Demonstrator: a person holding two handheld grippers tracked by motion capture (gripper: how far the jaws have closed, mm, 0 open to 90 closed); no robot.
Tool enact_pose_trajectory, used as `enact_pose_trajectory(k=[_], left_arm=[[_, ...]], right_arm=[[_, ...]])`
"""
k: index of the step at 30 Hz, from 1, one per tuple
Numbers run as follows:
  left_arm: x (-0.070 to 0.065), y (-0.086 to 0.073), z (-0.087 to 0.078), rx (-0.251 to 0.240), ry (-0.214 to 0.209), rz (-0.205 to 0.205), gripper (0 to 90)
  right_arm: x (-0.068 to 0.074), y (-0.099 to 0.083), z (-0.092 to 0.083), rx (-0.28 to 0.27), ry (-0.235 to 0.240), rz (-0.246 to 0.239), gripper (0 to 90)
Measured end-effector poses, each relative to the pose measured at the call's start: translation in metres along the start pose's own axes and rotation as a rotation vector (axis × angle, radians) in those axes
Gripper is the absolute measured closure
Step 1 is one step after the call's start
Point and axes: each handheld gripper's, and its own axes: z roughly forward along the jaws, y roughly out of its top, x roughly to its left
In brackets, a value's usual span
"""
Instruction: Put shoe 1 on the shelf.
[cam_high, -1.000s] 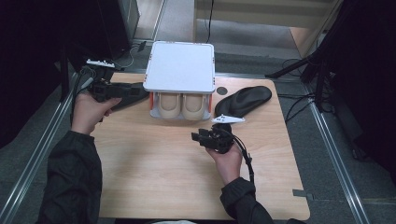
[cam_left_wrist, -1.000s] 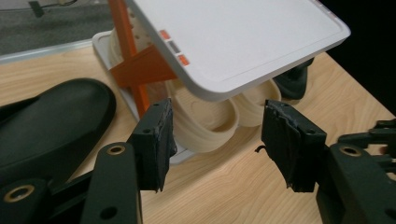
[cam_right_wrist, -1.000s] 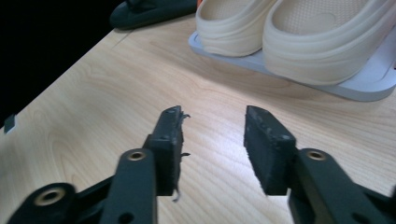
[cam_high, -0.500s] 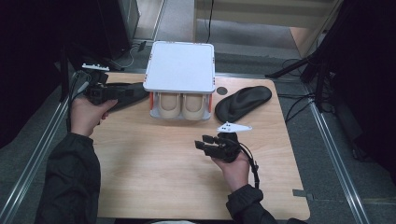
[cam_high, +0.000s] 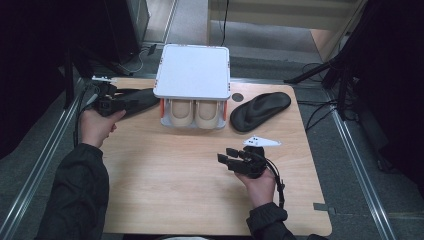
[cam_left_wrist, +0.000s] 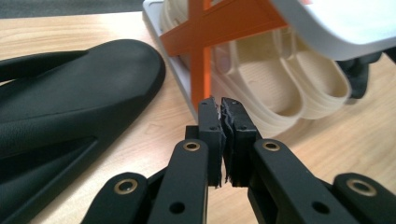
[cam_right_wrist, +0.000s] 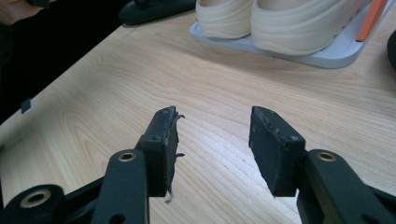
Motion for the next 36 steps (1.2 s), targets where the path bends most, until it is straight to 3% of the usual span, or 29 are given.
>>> enact_pose_trajectory(k=[3,8,13,27,33,36], left_arm=[[0.006,0.001,0.008,-0.019,0.047,0.007,86.8],[0.021,0.000,0.021,-0.010,0.042,-0.036,88.1],[0.029,0.003,0.032,0.010,0.059,-0.041,88.8],[0.046,0.004,0.075,0.043,0.139,-0.083,90.0],[0.057,0.005,0.081,0.011,0.166,-0.105,90.0],[0.062,0.006,0.084,0.024,0.186,-0.114,90.0]], right_arm=[[-0.001,-0.001,0.000,0.002,-0.004,-0.001,52.8],[-0.002,-0.005,-0.004,0.016,-0.016,0.004,53.2],[-0.004,-0.008,-0.011,0.001,-0.035,0.019,53.4],[-0.004,-0.016,-0.011,0.032,-0.059,0.016,54.1],[-0.004,-0.016,-0.009,0.040,-0.068,0.015,54.6],[-0.004,-0.017,-0.009,0.045,-0.064,0.015,54.8]])
